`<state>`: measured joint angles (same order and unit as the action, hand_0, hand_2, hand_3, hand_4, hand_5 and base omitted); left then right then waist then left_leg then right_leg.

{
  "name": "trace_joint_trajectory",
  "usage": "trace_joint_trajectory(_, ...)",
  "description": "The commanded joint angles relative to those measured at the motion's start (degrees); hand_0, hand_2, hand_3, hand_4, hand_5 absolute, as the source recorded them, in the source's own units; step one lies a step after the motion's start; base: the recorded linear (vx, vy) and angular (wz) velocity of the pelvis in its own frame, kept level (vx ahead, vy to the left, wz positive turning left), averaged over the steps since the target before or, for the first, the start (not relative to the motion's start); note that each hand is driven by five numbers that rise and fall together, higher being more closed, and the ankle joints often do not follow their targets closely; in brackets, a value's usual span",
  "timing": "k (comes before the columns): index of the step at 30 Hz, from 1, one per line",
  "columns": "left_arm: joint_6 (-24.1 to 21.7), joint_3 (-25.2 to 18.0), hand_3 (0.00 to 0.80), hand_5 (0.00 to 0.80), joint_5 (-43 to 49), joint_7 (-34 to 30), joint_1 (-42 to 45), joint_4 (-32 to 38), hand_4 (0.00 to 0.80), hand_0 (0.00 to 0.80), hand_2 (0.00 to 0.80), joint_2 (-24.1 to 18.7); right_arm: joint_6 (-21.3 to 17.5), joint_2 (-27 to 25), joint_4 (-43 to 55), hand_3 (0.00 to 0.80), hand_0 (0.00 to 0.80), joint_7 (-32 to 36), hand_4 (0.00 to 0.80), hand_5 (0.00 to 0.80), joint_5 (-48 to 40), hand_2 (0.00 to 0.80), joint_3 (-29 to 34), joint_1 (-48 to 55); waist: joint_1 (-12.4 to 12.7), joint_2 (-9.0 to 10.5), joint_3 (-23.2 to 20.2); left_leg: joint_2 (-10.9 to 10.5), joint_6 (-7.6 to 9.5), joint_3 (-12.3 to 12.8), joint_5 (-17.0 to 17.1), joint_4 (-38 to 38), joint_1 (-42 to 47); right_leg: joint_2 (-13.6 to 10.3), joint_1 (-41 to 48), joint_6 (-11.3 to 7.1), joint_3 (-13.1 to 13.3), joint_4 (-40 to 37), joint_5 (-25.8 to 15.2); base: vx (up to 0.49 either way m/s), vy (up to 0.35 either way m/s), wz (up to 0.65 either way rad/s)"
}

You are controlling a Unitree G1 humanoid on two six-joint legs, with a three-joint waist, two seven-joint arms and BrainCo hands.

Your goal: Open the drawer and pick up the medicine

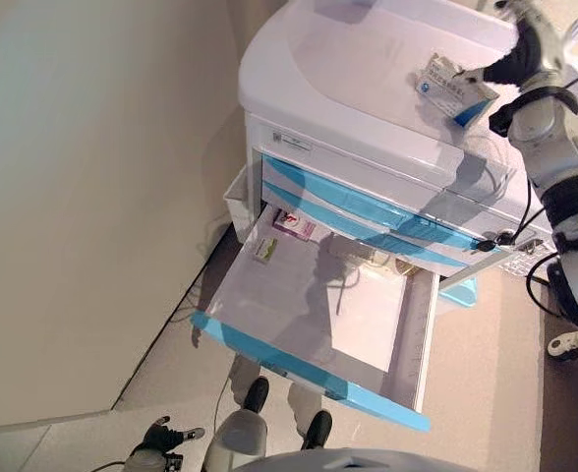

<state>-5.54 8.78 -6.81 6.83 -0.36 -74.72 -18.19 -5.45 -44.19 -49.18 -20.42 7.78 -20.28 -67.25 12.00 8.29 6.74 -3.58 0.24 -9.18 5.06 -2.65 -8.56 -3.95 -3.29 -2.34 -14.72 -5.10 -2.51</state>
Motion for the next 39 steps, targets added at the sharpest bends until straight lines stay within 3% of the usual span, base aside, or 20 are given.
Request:
trace_joint_trajectory(1, -0.5, 0.0, 0.0, 0.0, 3.1, 1.6, 0.0, -2.6, 0.0, 0.0, 0.0, 1.5, -4.7, -3.3, 6.1, 0.0, 0.0, -5.6, 0.0, 0.0, -6.6, 0.0, 3.9, 5.2, -1.3, -1.52, -3.5, -0.9, 0.7, 3.4, -1.8, -1.6, 1.5, -0.4, -1.8, -2.99, 0.6, 5.4, -0.5, 0.048, 0.03, -0.12)
trace_joint_trajectory(9, 0.1, -2.7, 0.0, 0.0, 5.6, 1.6, 2.0, -2.0, 0.0, 0.0, 0.0, 3.2, -9.0, -0.5, 24.9, 0.0, 0.0, -7.3, 0.0, 0.0, -13.7, 0.0, 24.9, 30.2, -5.2, -4.36, -4.9, -0.6, 0.85, 7.2, -3.0, -2.0, 4.7, -0.2, -0.5, -3.23, 4.0, 4.9, -0.5, 0.021, 0.023, -0.22)
trace_joint_trajectory(17, 0.7, -3.4, 0.0, 0.0, 7.5, 1.9, 2.7, -2.1, 0.0, 0.0, 0.0, 3.9, -10.2, 6.2, 35.0, 0.0, 0.0, -7.5, 0.0, 0.0, -16.0, 0.0, 35.2, 46.7, -7.7, -5.37, -5.4, -0.4, 0.76, 9.9, -3.3, -2.3, 5.4, 0.0, -0.5, -3.38, 6.5, 4.2, -1.4, -0.018, 0.017, -0.29)
trace_joint_trajectory(19, 0.4, -4.2, 0.0, 0.0, 9.3, 1.4, 2.8, -2.1, 0.0, 0.0, 0.0, 4.6, -9.4, 9.7, 34.5, 0.0, 0.0, -6.3, 0.0, 0.0, -13.5, 0.0, 38.7, 56.6, -9.7, -6.07, -5.2, -0.2, 0.85, 11.2, -3.4, -2.3, 5.5, 0.2, -1.1, -3.48, 7.7, 3.9, -1.9, -0.045, 0.018, -0.26)
trace_joint_trajectory(22, 0.3, -4.2, 0.0, 0.0, 9.8, 1.2, 3.0, -2.1, 0.0, 0.0, 0.0, 4.7, -8.9, 10.9, 33.5, 0.0, 0.0, -6.2, 0.0, 0.0, -12.1, 0.0, 38.9, 58.9, -9.8, -6.26, -5.3, -0.2, 0.88, 11.5, -3.4, -2.3, 5.6, 0.2, -1.1, -3.53, 8.0, 3.9, -2.0, -0.018, 0.014, -0.24)
trace_joint_trajectory(24, 0.1, -4.1, 0.0, 0.0, 10.5, 1.1, 3.1, -2.8, 0.0, 0.0, 0.0, 5.1, -9.1, 14.3, 26.7, 0.0, 0.0, -6.8, 0.0, 0.0, -12.2, 0.0, 38.6, 61.7, -10.4, -6.75, -5.0, 0.0, 0.92, 12.3, -3.5, -2.3, 5.7, 0.2, -1.3, -3.63, 8.5, 3.8, -2.2, -0.026, 0.02, -0.17)
trace_joint_trajectory(29, -0.6, -3.4, 0.0, 0.0, 11.6, -0.2, 2.9, -2.8, 0.0, 0.0, 0.0, 5.1, -5.4, 11.8, 5.6, 0.0, 0.0, -1.8, 0.0, 0.0, -4.9, 0.0, 29.0, 63.0, -11.0, -7.12, -4.3, 0.0, 0.84, 13.1, -3.7, -2.3, 6.3, 0.2, -1.4, -3.69, 9.2, 4.1, -2.4, -0.009, 0.012, -0.12)
trace_joint_trajectory(30, -0.6, -3.5, 0.0, 0.0, 11.6, -0.2, 2.9, -2.8, 0.0, 0.0, 0.0, 5.1, -5.4, 11.8, 5.5, 0.0, 0.0, -1.8, 0.0, 0.0, -4.9, 0.0, 28.9, 63.0, -11.0, -7.12, -4.3, 0.0, 0.84, 13.1, -3.7, -2.3, 6.3, 0.2, -1.4, -3.69, 9.2, 4.1, -2.4, 0.0, 0.007, -0.14)
trace_joint_trajectory(34, -0.5, -1.8, 0.0, 0.0, 12.2, -0.8, 2.2, -2.7, 0.0, 0.0, 0.0, 4.7, -4.0, 14.6, -9.0, 0.0, 0.0, 5.5, 0.0, 0.0, -6.5, 0.0, 20.8, 61.7, -11.4, -7.28, -3.5, -0.1, 0.83, 13.2, -3.7, -2.3, 6.7, 0.3, -1.5, -3.35, 9.6, 4.9, -2.0, 0.006, -0.002, -0.13)
trace_joint_trajectory(39, -0.7, 0.4, 0.0, 0.0, 13.7, -1.4, 1.3, -1.4, 0.0, 0.0, 0.0, 4.3, -2.3, 19.5, -16.6, 0.0, 0.0, 9.4, 0.0, 0.0, -3.5, 0.0, 14.0, 62.9, -11.9, -7.7, -2.1, -0.1, 1.17, 12.9, -4.2, -1.4, 6.9, 0.2, -2.1, -2.81, 9.9, 7.0, -0.8, 0.005, -0.002, -0.02)
